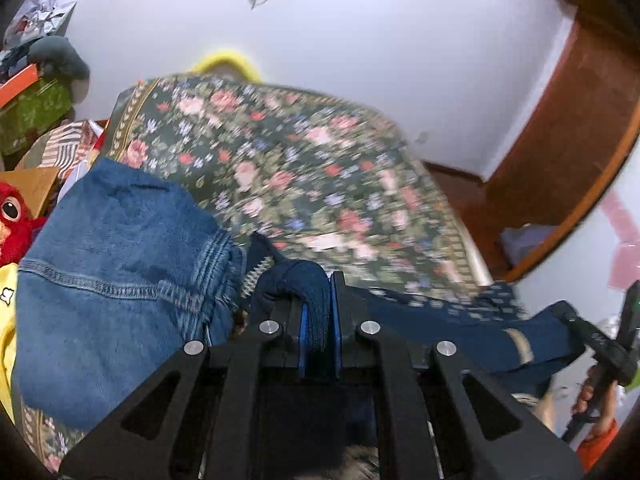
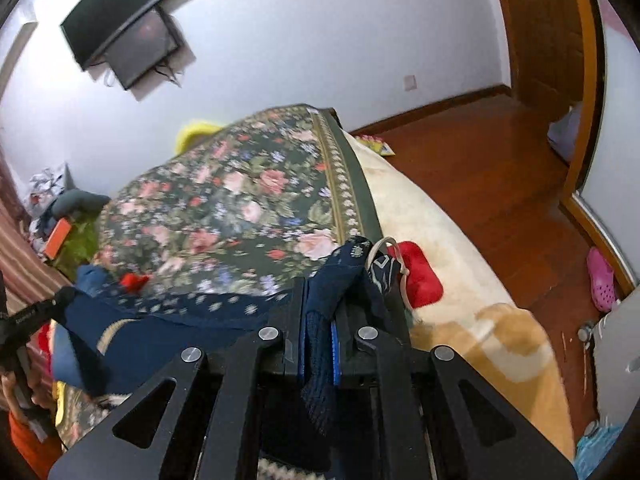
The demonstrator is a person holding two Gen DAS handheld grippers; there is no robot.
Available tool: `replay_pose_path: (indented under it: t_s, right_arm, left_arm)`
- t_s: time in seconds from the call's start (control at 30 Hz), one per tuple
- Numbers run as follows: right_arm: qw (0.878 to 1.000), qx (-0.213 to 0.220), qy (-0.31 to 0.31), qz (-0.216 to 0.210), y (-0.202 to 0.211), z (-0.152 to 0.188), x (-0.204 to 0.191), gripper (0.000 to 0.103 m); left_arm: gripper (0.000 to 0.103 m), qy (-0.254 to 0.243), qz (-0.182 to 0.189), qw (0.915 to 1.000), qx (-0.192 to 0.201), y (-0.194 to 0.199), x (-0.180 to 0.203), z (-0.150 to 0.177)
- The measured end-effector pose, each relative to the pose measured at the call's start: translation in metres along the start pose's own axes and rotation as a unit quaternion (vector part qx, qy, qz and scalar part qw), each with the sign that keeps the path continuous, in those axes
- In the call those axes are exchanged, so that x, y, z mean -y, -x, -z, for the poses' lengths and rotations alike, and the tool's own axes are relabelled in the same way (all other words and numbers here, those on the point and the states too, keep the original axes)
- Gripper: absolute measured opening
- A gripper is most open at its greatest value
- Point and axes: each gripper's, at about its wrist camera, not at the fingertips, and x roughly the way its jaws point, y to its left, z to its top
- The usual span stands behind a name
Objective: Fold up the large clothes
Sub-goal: 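Fold the jacket over again with both tools and lay it flat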
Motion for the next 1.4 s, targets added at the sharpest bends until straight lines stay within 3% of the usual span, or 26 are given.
replay_pose_path:
  t_s: [0.2,0.37,0.4,0.43,0.5,0.57,0.63,0.73,0.93,1.03,1.2,1.4]
  right_arm:
    - [0.998,-0.03,0.009,0.062,-0.047,0.012,0.014,0.009]
    - [0.995,-0.035,0.046,0.081,-0.042,0.013,0.006,0.019]
    - [0.994,-0.041,0.044,0.087,-0.038,0.011,0.007,0.03]
    - [0.993,-0.044,0.04,0.099,-0.035,0.009,0.008,0.052]
    - [0.992,-0.032,0.031,0.121,-0.021,0.007,0.009,0.072]
    - [0.994,-0.015,0.03,0.107,-0.006,0.009,0.008,0.072]
    - [0.995,-0.014,0.03,0.094,0.01,0.011,0.004,0.072]
    - [0.997,-0.012,0.042,0.071,0.032,0.017,-0.005,0.072]
    - [0.995,-0.028,0.092,0.031,0.046,0.041,-0.034,0.072]
    - [0.992,-0.05,0.11,0.018,0.035,0.055,-0.046,0.072]
    - [0.987,-0.095,0.132,0.009,0.0,0.068,-0.059,0.072]
    - [0.99,-0.119,0.078,0.011,-0.045,0.036,-0.051,0.072]
  left_arm:
    - [0.013,0.017,-0.032,0.9976,-0.058,-0.061,-0.017,0.016]
    - [0.019,-0.01,-0.033,0.997,-0.07,-0.066,-0.017,0.028]
    - [0.021,-0.012,-0.032,0.9968,-0.073,-0.065,-0.017,0.029]
    - [0.027,-0.013,-0.03,0.9965,-0.077,-0.063,-0.016,0.029]
    - [0.04,-0.011,-0.018,0.9963,-0.083,-0.056,-0.014,0.029]
    - [0.063,-0.014,-0.002,0.9965,-0.083,-0.045,-0.009,0.029]
    - [0.07,-0.025,0.007,0.9975,-0.066,-0.029,-0.002,0.029]
    - [0.071,-0.048,0.025,0.9969,-0.057,-0.01,0.009,0.031]
    - [0.076,-0.097,0.055,0.991,-0.075,0.004,0.036,0.053]
    - [0.08,-0.126,0.064,0.9848,-0.1,-0.005,0.05,0.069]
    - [0.08,-0.159,0.048,0.9766,-0.137,-0.036,0.064,0.086]
    - [0.08,-0.169,0.02,0.9756,-0.139,-0.077,0.065,0.072]
